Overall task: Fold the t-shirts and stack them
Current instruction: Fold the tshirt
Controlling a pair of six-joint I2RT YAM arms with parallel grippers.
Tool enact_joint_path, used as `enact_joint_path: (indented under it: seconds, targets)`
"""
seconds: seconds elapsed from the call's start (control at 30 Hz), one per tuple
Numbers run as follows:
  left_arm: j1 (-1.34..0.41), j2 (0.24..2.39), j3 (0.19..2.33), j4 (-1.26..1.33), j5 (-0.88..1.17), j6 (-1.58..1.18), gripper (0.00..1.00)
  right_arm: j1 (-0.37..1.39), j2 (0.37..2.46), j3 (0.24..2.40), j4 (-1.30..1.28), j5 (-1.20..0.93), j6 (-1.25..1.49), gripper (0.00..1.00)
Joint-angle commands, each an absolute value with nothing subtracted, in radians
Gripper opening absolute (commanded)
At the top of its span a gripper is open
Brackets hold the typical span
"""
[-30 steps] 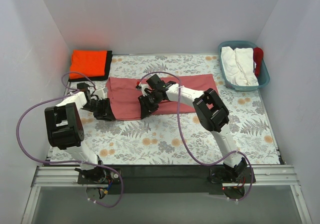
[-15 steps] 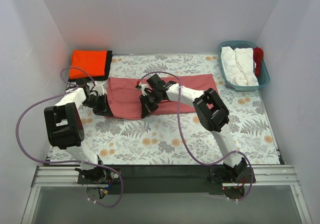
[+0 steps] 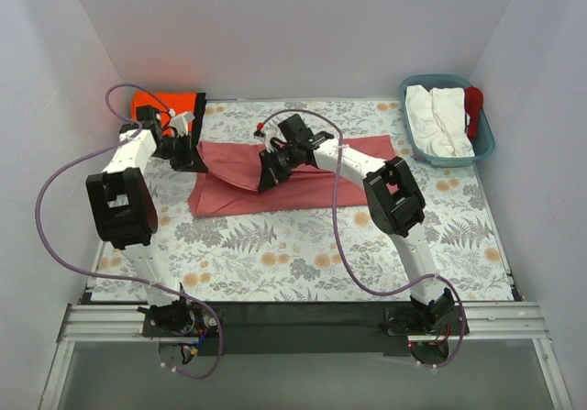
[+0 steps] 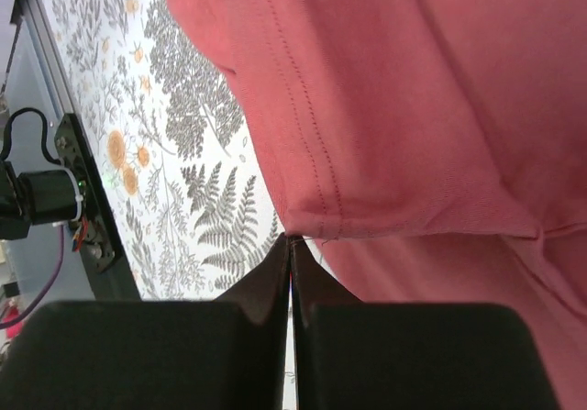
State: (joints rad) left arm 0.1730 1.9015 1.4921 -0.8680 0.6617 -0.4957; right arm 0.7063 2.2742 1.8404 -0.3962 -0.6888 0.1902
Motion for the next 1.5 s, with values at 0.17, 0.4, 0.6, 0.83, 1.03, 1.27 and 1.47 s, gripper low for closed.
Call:
enact_joint_path:
  seconds: [0.17, 0.4, 0.6, 0.83, 1.03, 1.27, 1.47]
  targets:
    - [0.152, 2.066, 1.730, -0.835, 0.678, -0.563, 0.00, 0.660, 2.338, 1.956, -0.333, -0.692, 0.161, 0.01]
    - [0.120, 2.157, 1.870, -0.821, 0.641, -0.595, 0.00, 0.629, 2.384, 2.005, -0.310, -0.680, 0.163, 0.01]
    - [0.110, 2.221, 1.970, -0.818, 0.632, -0.615, 0.00, 0.607, 2.399, 2.013, -0.272, -0.675, 0.176, 0.01]
    - [0.100, 2.261, 2.025, -0.825, 0.611, -0.615, 0.00, 0.594, 2.407, 2.025, -0.247, -0.666, 0.189, 0.01]
    - [0.097, 2.281, 2.043, -0.827, 0.601, -0.609, 0.00, 0.591, 2.421, 2.023, -0.244, -0.672, 0.192, 0.01]
    - [0.097, 2.309, 2.066, -0.825, 0.591, -0.609, 0.00, 0.588, 2.430, 2.031, -0.238, -0.649, 0.192, 0.01]
    - [0.094, 2.329, 2.062, -0.828, 0.594, -0.612, 0.00, 0.577, 2.448, 2.037, -0.235, -0.644, 0.193, 0.01]
